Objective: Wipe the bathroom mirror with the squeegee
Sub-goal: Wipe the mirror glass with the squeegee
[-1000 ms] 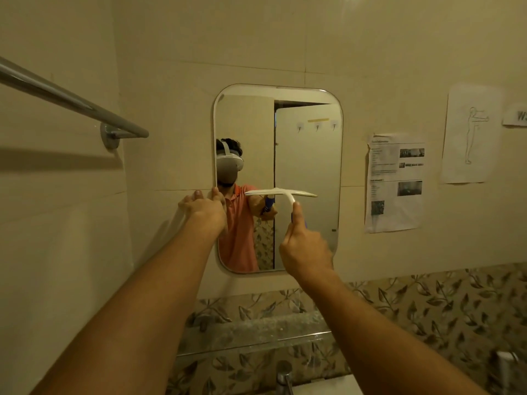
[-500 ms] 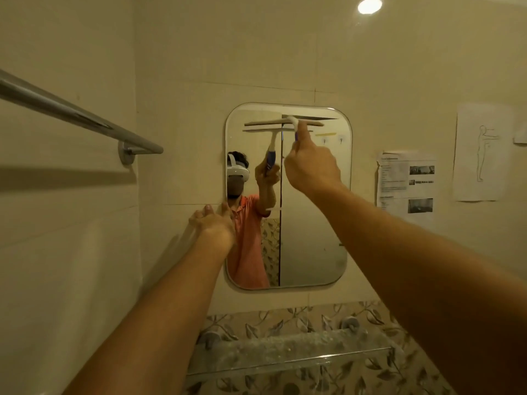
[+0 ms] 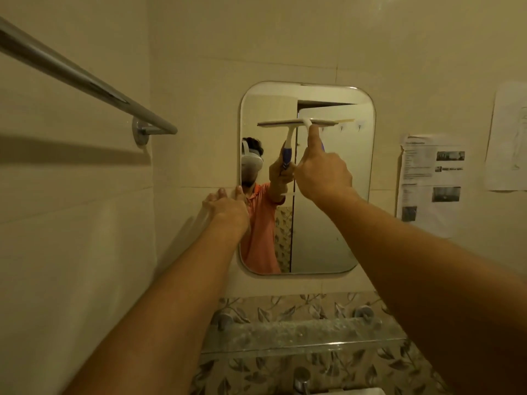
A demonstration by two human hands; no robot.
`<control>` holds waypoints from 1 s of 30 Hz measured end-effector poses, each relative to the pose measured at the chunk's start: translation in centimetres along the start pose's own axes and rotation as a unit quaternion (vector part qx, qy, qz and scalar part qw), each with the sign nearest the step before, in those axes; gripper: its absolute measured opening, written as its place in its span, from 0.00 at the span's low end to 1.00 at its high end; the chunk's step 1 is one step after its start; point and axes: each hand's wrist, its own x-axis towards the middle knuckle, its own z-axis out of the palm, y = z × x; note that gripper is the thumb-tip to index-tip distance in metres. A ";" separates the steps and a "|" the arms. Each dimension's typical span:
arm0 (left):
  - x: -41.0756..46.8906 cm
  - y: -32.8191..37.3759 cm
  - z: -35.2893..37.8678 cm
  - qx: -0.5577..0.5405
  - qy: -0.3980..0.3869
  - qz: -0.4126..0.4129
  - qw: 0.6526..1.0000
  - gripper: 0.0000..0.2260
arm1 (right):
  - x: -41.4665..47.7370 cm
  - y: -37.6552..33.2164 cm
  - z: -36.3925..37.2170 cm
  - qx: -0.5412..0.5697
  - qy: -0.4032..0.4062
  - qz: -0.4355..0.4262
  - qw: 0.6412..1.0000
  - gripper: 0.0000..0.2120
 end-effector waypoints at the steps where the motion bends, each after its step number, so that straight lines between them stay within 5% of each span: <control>1: 0.0 -0.1 0.0 -0.001 -0.002 0.002 1.000 0.50 | -0.9 0.4 0.3 -0.004 -0.008 0.006 1.000 0.35; 15: -0.9 -0.4 0.9 -0.007 0.016 0.016 1.000 0.54 | -11.2 4.9 5.1 -0.054 -0.096 0.070 0.991 0.32; 22: -1.5 -0.5 1.2 -0.025 0.007 0.034 0.999 0.57 | -8.3 3.0 2.0 0.044 -0.039 0.028 0.998 0.27; 30: -1.7 -0.7 1.5 -0.063 0.028 0.050 0.996 0.57 | 1.2 -4.2 -1.6 0.019 -0.007 -0.047 0.999 0.33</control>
